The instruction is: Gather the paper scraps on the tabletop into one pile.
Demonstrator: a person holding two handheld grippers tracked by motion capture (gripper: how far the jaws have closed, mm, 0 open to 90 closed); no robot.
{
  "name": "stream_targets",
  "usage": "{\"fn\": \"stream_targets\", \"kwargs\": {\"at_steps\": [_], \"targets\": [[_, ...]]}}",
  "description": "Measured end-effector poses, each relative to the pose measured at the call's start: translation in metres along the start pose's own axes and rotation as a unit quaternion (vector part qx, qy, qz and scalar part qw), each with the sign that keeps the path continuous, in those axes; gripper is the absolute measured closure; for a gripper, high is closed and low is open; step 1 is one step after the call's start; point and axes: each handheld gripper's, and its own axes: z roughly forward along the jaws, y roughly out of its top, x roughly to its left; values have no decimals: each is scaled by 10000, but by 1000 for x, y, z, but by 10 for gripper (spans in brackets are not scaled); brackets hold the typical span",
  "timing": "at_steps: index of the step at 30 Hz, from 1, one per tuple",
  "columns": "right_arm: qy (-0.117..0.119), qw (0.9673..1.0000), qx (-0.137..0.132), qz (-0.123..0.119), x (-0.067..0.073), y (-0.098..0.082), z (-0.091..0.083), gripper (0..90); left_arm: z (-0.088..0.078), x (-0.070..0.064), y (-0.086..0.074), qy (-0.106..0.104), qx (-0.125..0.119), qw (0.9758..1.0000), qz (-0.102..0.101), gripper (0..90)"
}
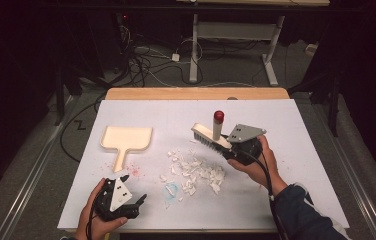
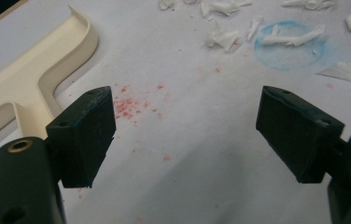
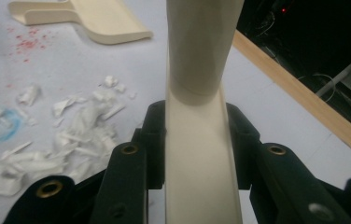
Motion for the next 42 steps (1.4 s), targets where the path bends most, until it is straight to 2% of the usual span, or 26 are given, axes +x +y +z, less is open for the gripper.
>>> {"fn": "stream_targets", "kwargs": {"at_steps": [1, 2, 3, 4, 6, 7, 9, 10, 11, 13, 14, 15, 16, 17, 18, 19, 20, 21, 22, 25, 27, 29, 32, 35, 39, 42], "targets": [[-56, 10000, 4, 53, -8, 1, 6, 680, 0, 0, 0, 0, 5, 10000, -6, 187], [-56, 10000, 4, 53, -8, 1, 6, 680, 1, 0, 0, -3, -1, 10000, -16, 187], [-247, 9996, 69, -63, -14, 2, 18, 680, 1, 0, 0, -14, -1, 10000, -13, 187], [-247, 9996, 69, -63, -14, 2, 18, 680, 2, 1, 0, -27, 18, 10000, 11, 187], [-383, 9988, 240, -195, -17, 3, 34, 680, 2, 1, 1, -23, 27, 10000, 24, 186], [-494, 9971, 375, -450, -18, 1, 52, 680, 2, 1, 1, -31, 21, 10000, 15, 186], [-574, 9960, 457, -509, -19, 0, 60, 681, 3, 1, 0, -42, 25, 10000, 13, 186], [-543, 9951, 498, -656, -19, -4, 75, 681, 3, 1, 0, -49, 43, 10000, 36, 186], [-543, 9948, 522, -684, -19, -6, 82, 681, 3, 1, 0, -53, 44, 10000, 36, 187], [-457, 9956, 451, -683, -18, -7, 86, 681, 3, 1, 0, -57, 59, 10000, 41, 186], [-310, 9965, 397, -669, -17, -7, 89, 681, 3, 1, 0, -61, 51, 10000, 28, 186], [-235, 9954, 420, -831, -11, -5, 92, 680, 3, 2, -1, -67, 51, 10000, 20, 186], [-56, 9956, 367, -862, -8, -5, 93, 679, 3, 2, -1, -68, 54, 10000, 24, 186], [-56, 9956, 367, -862, -8, -5, 93, 679, 3, 2, -1, -65, 57, 10000, 29, 186], [207, 9945, 272, -994, 0, -5, 93, 679, 3, 2, -1, -69, 57, 10000, 32, 187], [207, 9945, 272, -994, 0, -5, 93, 679, 2, 2, -1, -68, 57, 10000, 35, 187], [354, 9935, 210, -1057, 5, -4, 91, 678, 2, 2, -1, -70, 68, 9999, 43, 187], [746, 9901, 73, -1183, 13, -3, 86, 678, 2, 2, -1, -73, 73, 9999, 40, 187], [746, 9901, 73, -1183, 13, -3, 86, 678, 3, 2, -1, -73, 87, 9999, 45, 187], [1257, 9824, -39, -1381, 27, -3, 76, 678, 2, 0, 0, -94, 73, 9999, 74, 187], [1352, 9774, -54, -1623, 33, -4, 69, 678, 2, -1, 1, -83, 54, 9999, 70, 187], [1437, 9751, -70, -1687, 36, -4, 61, 680, 2, -1, 1, -76, 54, 9999, 60, 186], [1362, 9757, -247, -1701, 31, -1, 50, 680, 5, -1, 0, -58, 152, 9998, 99, 186], [1272, 9793, -284, -1550, 24, 5, 48, 681, 4, 1, 1, -36, 142, 9999, 87, 186], [1044, 9844, -275, -1386, 17, 11, 61, 680, 5, 2, 0, -34, 106, 9999, 32, 186], [780, 9867, -96, -1423, 16, 17, 81, 681, 6, 3, 0, -59, 122, 9999, 28, 186]]}}
